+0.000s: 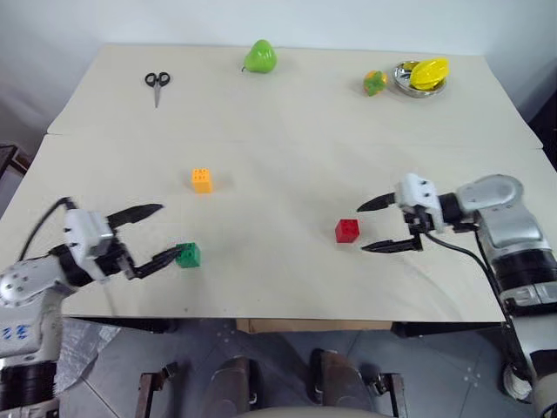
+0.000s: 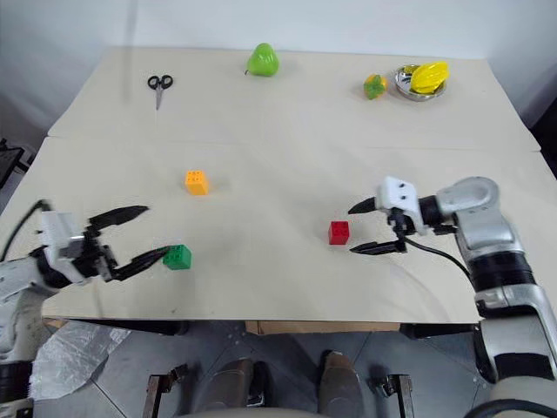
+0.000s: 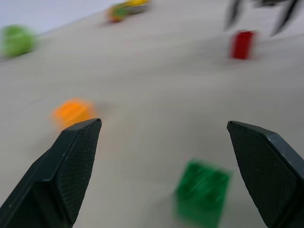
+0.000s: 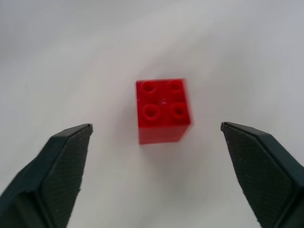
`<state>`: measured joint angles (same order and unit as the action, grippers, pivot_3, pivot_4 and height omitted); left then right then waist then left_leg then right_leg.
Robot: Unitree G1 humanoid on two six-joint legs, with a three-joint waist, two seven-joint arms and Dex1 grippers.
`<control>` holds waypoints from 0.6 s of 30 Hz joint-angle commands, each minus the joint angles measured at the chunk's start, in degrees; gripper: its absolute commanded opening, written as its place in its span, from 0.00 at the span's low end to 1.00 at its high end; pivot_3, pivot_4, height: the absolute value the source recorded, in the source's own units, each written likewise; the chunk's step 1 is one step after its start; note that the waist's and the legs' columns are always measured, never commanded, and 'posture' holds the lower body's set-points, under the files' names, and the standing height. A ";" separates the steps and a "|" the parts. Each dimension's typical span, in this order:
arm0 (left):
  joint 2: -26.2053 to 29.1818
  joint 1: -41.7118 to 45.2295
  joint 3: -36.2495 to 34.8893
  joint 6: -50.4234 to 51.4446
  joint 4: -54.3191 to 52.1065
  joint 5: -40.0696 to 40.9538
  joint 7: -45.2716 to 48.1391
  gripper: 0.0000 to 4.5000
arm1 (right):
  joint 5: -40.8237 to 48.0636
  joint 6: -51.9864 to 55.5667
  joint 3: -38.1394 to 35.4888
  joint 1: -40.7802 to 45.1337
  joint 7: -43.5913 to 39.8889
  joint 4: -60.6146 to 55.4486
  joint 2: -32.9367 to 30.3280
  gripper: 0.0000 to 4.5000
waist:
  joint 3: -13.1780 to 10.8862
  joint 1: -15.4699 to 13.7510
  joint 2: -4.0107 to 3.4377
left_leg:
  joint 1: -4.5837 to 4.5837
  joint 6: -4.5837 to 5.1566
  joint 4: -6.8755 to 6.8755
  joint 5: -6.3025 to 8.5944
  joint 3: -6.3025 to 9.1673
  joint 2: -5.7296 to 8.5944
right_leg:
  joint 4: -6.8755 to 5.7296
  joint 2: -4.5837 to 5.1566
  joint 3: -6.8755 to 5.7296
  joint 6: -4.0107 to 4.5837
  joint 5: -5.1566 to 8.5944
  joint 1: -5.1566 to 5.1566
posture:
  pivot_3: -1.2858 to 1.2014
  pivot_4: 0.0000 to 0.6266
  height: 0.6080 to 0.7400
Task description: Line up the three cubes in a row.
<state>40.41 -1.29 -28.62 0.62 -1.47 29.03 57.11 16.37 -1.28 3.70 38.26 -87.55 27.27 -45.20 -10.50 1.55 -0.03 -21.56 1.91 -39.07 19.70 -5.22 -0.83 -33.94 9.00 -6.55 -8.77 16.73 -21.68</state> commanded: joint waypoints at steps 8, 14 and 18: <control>-1.84 -17.63 -12.69 -4.63 13.87 0.67 0.04 1.00 | 17.45 1.67 -17.64 -22.78 1.27 -17.09 2.33 1.00 | 0.01 -0.36 0.09 | 0.24 -0.02 0.01 0.18 -0.16 -0.10 | 0.01 0.04 -0.03 0.00 0.00 0.12 | 0.52 0.24 1.00; 1.66 -15.23 -8.34 -3.47 13.29 1.86 7.73 1.00 | 16.62 -3.08 -17.56 -27.03 0.15 -15.30 5.18 1.00 | 0.02 -1.32 0.08 | 0.31 -0.21 0.00 0.42 -0.18 0.03 | -0.05 0.45 -0.04 0.12 -0.07 0.04 | 0.52 0.24 1.00; 6.98 -10.40 -1.77 -1.89 7.57 0.55 12.79 1.00 | 16.97 -4.45 -17.69 -27.18 -2.32 -14.28 4.01 1.00 | 0.02 -1.65 0.08 | 0.30 -0.22 0.00 0.42 -0.12 0.04 | -0.09 0.44 -0.14 0.15 -0.08 0.06 | 0.52 0.24 1.00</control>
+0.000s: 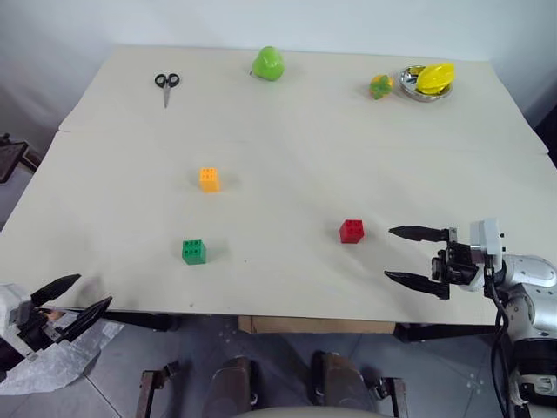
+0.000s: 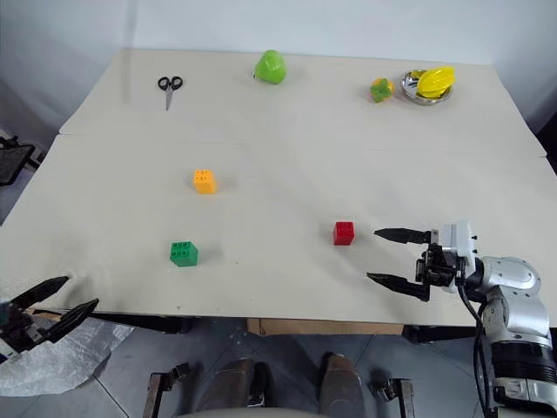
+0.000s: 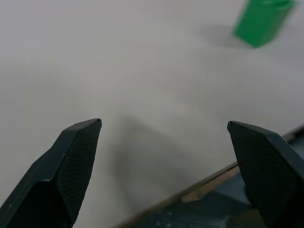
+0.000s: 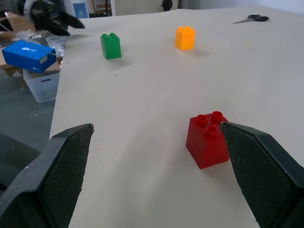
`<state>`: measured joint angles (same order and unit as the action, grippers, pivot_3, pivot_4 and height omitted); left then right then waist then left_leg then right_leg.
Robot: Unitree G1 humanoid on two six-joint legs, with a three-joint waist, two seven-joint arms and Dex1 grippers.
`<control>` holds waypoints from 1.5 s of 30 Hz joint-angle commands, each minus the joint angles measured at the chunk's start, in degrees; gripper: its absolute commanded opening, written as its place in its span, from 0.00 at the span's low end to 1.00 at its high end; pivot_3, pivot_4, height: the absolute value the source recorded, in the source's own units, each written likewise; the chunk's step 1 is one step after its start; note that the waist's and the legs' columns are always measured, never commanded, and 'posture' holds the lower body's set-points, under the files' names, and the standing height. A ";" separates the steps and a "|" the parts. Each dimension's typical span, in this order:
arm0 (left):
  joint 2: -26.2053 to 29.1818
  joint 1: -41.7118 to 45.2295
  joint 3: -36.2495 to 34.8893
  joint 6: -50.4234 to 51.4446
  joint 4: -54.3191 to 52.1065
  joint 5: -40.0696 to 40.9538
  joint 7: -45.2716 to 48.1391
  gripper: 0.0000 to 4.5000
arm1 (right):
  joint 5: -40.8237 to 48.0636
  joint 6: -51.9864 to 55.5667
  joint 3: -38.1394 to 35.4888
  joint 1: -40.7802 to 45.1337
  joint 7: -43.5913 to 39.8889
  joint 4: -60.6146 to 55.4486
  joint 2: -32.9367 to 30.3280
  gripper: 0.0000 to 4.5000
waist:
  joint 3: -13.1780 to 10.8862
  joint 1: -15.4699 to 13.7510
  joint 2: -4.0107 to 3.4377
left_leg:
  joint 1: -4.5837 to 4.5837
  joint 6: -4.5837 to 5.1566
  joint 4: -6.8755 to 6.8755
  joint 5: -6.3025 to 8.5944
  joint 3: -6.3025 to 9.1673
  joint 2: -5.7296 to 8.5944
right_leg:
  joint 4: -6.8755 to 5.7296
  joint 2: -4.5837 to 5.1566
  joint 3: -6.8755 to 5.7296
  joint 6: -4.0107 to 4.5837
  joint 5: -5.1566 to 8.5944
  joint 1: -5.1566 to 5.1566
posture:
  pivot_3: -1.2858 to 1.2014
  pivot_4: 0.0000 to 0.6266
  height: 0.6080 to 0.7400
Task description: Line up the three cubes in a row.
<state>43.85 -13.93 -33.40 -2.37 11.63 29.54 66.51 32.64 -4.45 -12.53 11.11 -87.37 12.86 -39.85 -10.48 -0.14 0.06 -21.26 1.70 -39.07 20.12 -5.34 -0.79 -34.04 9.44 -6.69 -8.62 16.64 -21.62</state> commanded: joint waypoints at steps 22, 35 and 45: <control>3.44 33.80 28.58 -3.54 6.89 -10.11 14.45 0.55 | -0.70 -1.92 -2.67 -7.05 0.30 -2.76 -6.27 1.00 | -0.02 1.44 -0.23 | 0.02 0.31 -0.06 -0.12 -0.39 -0.06 | -0.05 -0.22 -0.35 0.00 -0.03 -0.05 | 0.52 0.24 1.00; -10.09 61.77 40.93 8.05 6.61 -10.85 17.76 0.34 | 0.64 0.74 -10.39 -9.23 6.42 -5.59 -7.77 1.00 | -0.05 -1.53 -0.18 | -0.13 0.42 -0.41 -0.18 -0.32 0.20 | -0.06 -0.24 -0.38 -0.15 -0.11 0.07 | 0.52 0.24 1.00; -24.68 71.91 53.60 -2.67 29.48 -30.55 3.81 0.34 | 2.88 3.49 -13.26 -12.34 10.02 -12.58 -6.97 1.00 | -0.09 -0.91 -0.12 | -0.27 0.39 -0.46 -0.15 -0.73 -0.03 | 0.17 -0.69 -0.33 -0.16 -0.12 -0.01 | 0.52 0.24 1.00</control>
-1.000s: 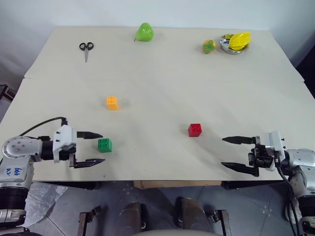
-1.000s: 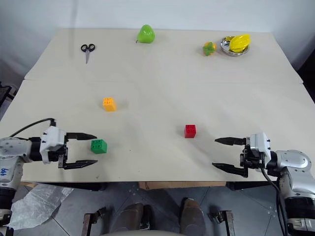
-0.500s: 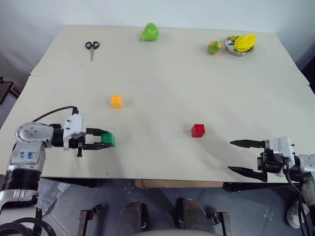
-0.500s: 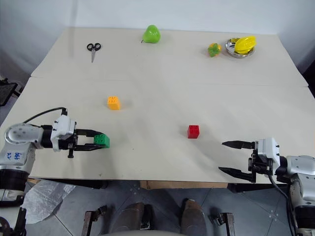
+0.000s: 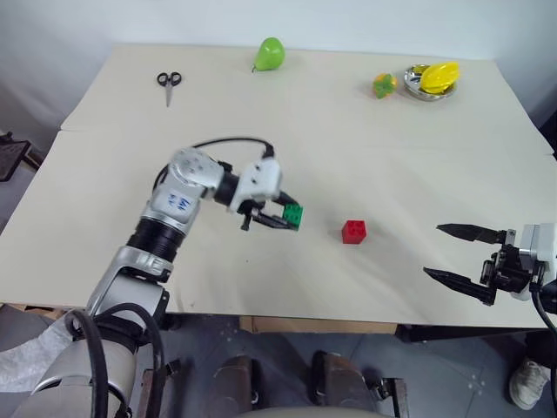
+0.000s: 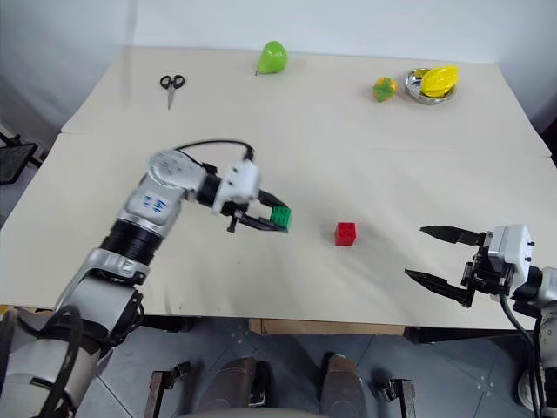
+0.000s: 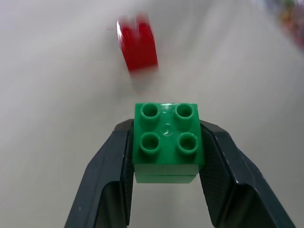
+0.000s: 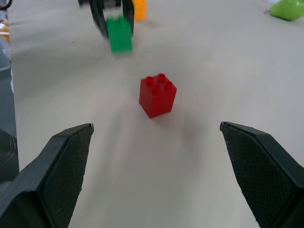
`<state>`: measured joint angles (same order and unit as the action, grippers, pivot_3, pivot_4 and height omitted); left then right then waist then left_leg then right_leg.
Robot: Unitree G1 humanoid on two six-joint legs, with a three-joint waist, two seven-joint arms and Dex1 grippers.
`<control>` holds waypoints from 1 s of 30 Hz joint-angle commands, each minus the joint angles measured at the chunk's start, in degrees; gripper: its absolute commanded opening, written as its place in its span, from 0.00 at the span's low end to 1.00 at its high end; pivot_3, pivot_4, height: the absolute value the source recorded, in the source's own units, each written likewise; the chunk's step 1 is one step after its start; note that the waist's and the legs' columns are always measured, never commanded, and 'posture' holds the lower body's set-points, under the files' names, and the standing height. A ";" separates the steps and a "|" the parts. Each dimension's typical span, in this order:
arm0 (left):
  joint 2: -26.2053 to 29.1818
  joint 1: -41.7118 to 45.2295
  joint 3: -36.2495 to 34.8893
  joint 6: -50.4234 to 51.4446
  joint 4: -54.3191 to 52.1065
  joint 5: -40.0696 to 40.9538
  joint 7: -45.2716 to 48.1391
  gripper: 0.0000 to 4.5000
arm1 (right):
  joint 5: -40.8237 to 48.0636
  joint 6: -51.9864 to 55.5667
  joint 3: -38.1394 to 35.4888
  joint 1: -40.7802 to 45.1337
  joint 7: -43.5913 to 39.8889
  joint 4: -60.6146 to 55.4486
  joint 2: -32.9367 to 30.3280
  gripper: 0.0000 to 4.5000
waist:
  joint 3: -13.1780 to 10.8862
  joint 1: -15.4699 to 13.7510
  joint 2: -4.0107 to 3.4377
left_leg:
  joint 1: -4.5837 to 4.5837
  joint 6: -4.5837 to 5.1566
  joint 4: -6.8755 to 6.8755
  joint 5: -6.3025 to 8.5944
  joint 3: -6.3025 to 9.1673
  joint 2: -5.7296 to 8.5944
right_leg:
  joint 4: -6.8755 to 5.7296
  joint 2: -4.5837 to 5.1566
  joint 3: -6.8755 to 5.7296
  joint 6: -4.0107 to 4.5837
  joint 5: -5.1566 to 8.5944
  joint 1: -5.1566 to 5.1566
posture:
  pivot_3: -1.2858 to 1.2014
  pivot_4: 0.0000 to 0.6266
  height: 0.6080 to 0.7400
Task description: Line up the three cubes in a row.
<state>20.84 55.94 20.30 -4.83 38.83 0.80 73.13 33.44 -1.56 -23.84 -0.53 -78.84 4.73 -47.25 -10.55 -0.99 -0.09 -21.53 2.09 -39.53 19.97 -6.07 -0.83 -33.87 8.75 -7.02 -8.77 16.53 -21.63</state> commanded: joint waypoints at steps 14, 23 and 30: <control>-4.57 0.13 -3.13 0.86 2.65 -0.48 -3.02 0.63 | 1.44 0.57 -0.92 -5.06 4.98 -7.68 3.72 1.00 | -0.02 -0.99 0.04 | -0.05 0.07 -0.34 0.05 0.55 0.03 | -0.09 0.08 0.04 -0.01 -0.06 0.08 | 0.52 0.24 1.00; 3.20 -3.92 -13.76 1.54 -3.29 11.10 7.36 0.90 | 1.39 1.75 2.19 0.37 7.19 -4.83 6.21 1.00 | -0.01 0.23 0.00 | -0.06 0.05 -0.34 0.04 0.55 -0.04 | -0.16 0.03 0.05 -0.01 -0.06 0.02 | 0.52 0.24 1.00; 11.46 -22.67 -32.59 7.35 -17.57 21.21 -5.76 1.00 | 4.06 8.48 5.51 3.90 12.04 -8.62 9.80 1.00 | 0.00 1.19 -0.01 | -0.03 0.03 -0.32 0.05 0.63 -0.30 | -0.21 0.04 0.06 0.02 -0.04 0.02 | 0.52 0.24 1.00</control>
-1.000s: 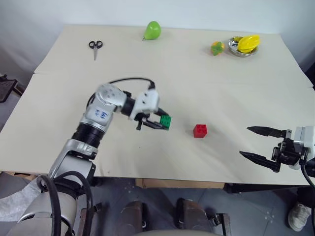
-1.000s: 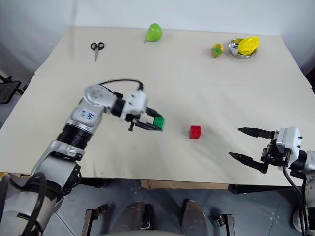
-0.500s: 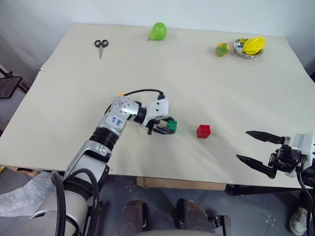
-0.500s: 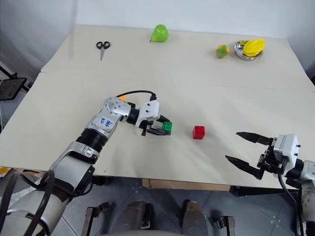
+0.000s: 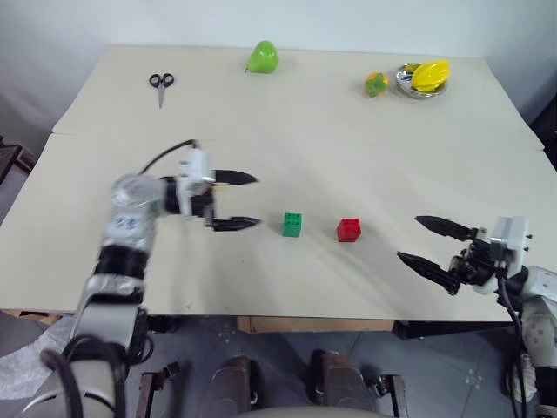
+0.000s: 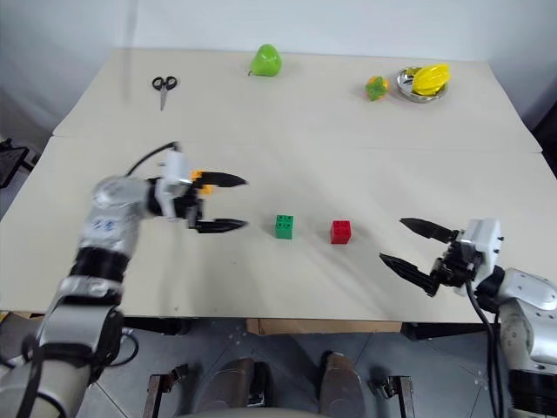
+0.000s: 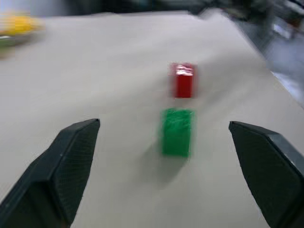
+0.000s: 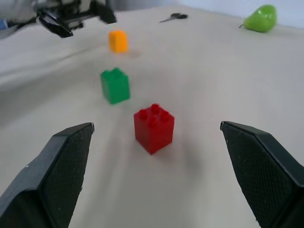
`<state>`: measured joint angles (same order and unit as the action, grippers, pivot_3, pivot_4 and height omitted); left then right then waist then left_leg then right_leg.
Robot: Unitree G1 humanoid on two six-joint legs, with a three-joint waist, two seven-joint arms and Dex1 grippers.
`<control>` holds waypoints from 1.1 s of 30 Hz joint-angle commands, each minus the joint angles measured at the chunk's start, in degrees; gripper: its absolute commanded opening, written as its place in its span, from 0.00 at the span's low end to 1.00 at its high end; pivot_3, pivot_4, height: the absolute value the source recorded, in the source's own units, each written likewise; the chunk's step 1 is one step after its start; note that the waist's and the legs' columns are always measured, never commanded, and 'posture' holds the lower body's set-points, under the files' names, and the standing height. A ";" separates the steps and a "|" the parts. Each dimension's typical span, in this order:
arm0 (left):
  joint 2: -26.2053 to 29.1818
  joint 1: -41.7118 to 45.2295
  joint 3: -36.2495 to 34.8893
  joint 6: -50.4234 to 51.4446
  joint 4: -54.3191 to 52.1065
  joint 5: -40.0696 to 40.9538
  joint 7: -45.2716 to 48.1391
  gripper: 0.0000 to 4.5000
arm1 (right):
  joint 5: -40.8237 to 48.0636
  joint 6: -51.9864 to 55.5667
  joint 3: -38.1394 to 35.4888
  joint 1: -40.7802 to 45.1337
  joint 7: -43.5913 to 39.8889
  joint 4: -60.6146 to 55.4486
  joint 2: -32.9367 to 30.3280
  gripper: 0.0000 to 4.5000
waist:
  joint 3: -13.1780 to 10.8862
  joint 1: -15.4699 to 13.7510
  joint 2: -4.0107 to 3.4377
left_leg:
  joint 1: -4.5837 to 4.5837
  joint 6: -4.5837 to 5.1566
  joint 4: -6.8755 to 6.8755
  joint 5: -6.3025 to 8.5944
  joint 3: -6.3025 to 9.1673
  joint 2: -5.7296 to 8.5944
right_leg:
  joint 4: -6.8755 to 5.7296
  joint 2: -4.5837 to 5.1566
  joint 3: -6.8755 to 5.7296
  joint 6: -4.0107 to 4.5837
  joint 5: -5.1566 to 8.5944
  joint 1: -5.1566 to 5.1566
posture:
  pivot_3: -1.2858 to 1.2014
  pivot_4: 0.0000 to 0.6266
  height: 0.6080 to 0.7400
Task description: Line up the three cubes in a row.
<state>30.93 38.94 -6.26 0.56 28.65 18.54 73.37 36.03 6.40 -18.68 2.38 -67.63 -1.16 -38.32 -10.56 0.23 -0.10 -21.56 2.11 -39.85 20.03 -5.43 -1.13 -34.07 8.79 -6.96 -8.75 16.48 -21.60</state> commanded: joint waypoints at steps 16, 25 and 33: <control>-6.90 -49.54 -29.77 2.01 -33.97 8.78 -34.71 1.00 | 0.11 -1.16 3.90 5.61 4.31 -5.52 5.60 1.00 | 0.01 -0.89 0.01 | 0.14 0.09 0.01 0.29 0.05 0.26 | -0.09 0.69 -0.04 0.02 0.01 0.04 | 0.52 0.24 1.00; -5.42 -34.74 -15.56 17.45 -44.11 2.17 -49.34 1.00 | -0.10 0.76 4.26 7.08 1.44 -2.25 3.37 1.00 | 0.01 -1.78 0.01 | 0.14 0.16 -0.02 0.35 0.00 0.33 | -0.17 0.63 -0.10 0.03 0.01 0.04 | 0.52 0.24 1.00; -13.47 -12.84 -8.03 31.09 -35.89 -2.42 -67.31 1.00 | 0.48 2.57 4.60 5.45 0.59 -4.14 2.99 1.00 | 0.05 -1.38 0.02 | 0.13 0.24 0.03 0.36 -0.12 0.53 | -0.08 0.44 -0.10 0.00 -0.01 0.06 | 0.52 0.24 1.00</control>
<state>17.51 24.33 -15.06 30.73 -7.78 17.61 7.95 35.38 9.03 -13.31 7.86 -66.81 -3.19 -34.95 -10.51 -1.14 -0.08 -21.44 2.34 -39.81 20.39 -5.55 -0.59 -34.10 9.15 -7.07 -8.76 16.47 -21.55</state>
